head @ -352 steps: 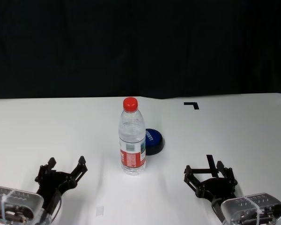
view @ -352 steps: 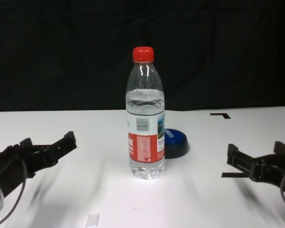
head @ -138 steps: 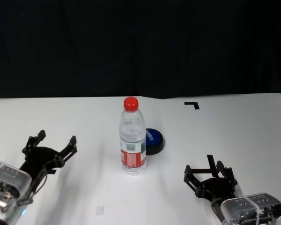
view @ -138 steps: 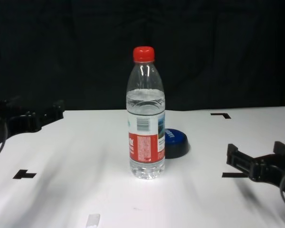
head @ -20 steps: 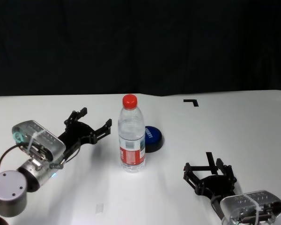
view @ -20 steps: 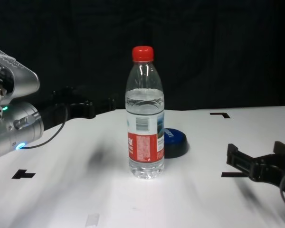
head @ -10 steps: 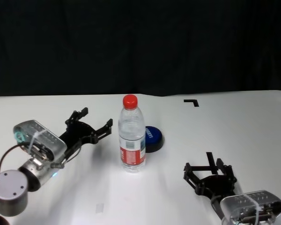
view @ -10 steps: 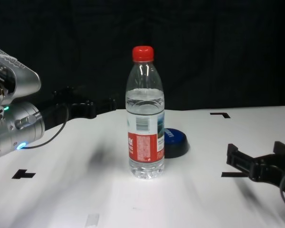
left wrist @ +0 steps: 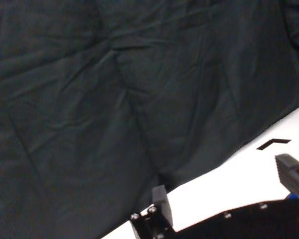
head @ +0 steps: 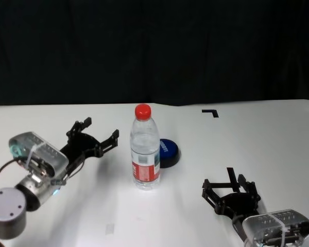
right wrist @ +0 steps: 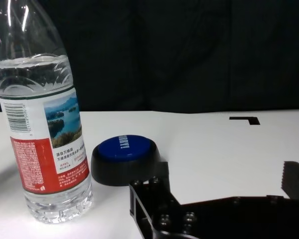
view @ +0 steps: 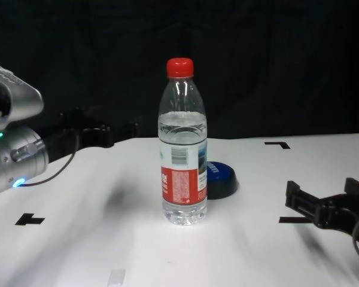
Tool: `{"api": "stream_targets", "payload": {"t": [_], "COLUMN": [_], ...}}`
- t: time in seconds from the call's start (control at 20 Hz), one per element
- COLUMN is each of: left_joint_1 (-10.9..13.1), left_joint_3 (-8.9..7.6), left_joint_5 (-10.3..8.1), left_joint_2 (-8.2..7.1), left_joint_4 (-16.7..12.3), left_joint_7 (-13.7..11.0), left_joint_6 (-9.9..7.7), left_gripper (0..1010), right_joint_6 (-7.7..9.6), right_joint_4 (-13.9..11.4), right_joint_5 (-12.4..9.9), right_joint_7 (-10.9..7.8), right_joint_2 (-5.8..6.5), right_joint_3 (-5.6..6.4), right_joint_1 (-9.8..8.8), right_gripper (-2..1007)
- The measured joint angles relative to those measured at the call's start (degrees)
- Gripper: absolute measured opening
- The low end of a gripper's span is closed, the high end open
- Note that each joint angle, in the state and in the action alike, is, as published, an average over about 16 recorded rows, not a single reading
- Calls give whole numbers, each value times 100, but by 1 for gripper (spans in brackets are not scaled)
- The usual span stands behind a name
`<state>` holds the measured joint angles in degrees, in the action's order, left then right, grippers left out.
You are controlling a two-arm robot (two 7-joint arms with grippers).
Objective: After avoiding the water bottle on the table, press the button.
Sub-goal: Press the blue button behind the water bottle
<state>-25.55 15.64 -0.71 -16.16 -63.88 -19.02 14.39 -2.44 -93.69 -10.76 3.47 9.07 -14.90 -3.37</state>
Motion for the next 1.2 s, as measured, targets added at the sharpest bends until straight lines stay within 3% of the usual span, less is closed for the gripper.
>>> {"api": "stream_targets", "payload": {"t": [0.65, 1.2], "left_joint_1": [575, 1183], "left_joint_3": [-367, -740], "left_joint_5": [97, 224], "left_joint_2": [-139, -110], "left_joint_4": [-763, -1456], "left_joint_7": [408, 737], "left_joint_6": [-273, -536], "left_gripper": [1009, 1009], "right_joint_6": [0, 0], "right_joint_4": [0, 0], "right_joint_5": [0, 0], "right_joint_7": [0, 0], "right_joint_2": [0, 0], "right_joint_3": [0, 0], "right_joint_1": [0, 0], "right_gripper": [1002, 1002]}}
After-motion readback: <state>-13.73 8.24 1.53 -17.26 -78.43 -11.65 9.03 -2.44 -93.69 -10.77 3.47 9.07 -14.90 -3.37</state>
